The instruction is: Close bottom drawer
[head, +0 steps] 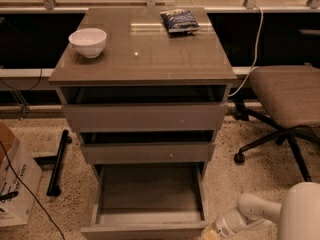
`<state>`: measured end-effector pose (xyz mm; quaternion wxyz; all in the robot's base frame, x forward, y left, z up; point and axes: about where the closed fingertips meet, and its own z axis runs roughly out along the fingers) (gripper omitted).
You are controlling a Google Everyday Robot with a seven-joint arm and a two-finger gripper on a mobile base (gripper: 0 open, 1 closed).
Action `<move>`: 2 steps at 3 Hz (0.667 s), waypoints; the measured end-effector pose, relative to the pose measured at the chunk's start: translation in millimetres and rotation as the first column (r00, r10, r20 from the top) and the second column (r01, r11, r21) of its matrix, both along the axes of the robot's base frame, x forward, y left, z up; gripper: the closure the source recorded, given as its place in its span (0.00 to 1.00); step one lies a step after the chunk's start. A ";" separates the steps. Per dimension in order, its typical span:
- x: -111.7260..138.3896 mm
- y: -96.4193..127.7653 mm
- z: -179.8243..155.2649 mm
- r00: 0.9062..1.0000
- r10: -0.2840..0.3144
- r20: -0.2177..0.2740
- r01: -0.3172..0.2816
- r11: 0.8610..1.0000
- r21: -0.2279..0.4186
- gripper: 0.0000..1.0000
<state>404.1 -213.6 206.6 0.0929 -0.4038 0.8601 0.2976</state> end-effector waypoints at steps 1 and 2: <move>1.7 0.0 -6.7 1.000 -0.008 -0.002 0.008 1.000 0.004 1.00; 5.3 -0.2 -15.2 1.000 -0.024 -0.010 0.024 1.000 0.012 1.00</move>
Offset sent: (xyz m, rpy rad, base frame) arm 0.0142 -0.0047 -0.0263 0.0213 0.0172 -0.0535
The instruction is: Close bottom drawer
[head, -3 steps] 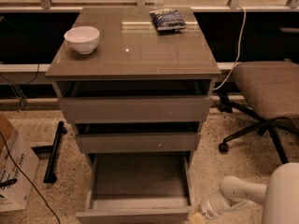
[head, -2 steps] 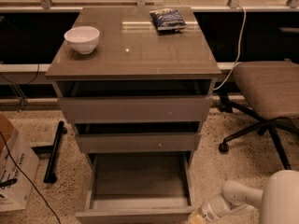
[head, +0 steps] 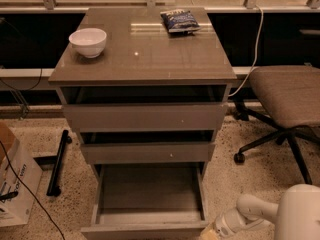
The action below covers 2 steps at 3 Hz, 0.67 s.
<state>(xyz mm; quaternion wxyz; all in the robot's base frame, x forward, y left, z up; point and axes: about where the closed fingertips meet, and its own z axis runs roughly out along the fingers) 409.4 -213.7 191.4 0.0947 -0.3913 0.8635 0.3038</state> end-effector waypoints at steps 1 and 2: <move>8.4 1.8 -9.2 1.000 -0.019 0.018 0.018 1.000 0.010 1.00; 8.4 1.8 -9.2 1.000 -0.019 0.018 0.018 1.000 0.010 1.00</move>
Offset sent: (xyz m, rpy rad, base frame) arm 0.0982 0.0281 -0.0735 0.0709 -0.1506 -0.0632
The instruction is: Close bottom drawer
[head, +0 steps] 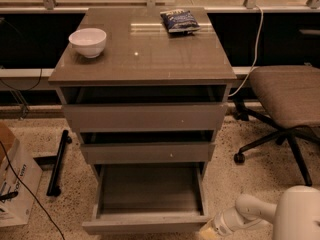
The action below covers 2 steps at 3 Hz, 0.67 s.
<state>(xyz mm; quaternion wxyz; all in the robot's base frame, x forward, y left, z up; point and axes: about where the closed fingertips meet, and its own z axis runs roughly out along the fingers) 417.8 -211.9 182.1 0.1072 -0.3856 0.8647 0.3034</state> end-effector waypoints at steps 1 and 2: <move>23.5 7.6 -8.7 0.999 -0.001 0.034 0.001 1.000 0.013 1.00; 23.5 7.6 -8.7 0.999 -0.002 0.034 0.001 1.000 0.013 1.00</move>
Offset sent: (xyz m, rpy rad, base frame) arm 0.1882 0.0506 -0.0294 0.0782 -0.2560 0.0044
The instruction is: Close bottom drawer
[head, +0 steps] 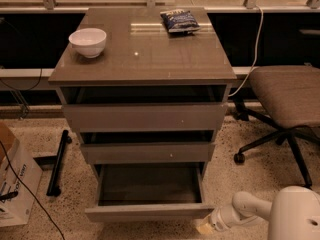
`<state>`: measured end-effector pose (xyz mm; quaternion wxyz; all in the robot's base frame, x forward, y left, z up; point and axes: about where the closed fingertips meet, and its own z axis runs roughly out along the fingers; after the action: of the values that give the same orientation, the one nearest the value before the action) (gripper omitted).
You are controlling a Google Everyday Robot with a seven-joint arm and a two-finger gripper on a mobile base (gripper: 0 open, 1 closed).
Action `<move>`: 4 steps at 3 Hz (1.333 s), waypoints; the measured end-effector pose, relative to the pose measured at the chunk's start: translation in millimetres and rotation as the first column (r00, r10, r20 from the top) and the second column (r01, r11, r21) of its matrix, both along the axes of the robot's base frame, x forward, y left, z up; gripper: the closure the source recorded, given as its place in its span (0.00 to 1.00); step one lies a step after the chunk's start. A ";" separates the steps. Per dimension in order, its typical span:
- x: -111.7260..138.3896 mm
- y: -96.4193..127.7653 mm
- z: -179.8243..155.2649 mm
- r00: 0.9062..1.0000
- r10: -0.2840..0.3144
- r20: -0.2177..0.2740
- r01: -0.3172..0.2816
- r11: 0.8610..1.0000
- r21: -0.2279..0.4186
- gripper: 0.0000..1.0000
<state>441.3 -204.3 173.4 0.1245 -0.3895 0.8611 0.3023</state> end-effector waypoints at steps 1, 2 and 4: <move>5.3 0.9 -5.4 1.000 -0.025 0.007 0.025 0.999 -0.022 1.00; 43.4 20.1 -4.9 0.993 -0.001 0.117 0.004 1.000 -0.028 1.00; 124.3 66.7 7.4 0.953 0.077 0.293 -0.067 0.997 -0.045 1.00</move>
Offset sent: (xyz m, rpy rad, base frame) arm 0.0994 0.0452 0.0029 -0.0322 -0.2846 0.0323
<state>565.6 -137.6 180.8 0.2336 -0.4634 0.8231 0.2305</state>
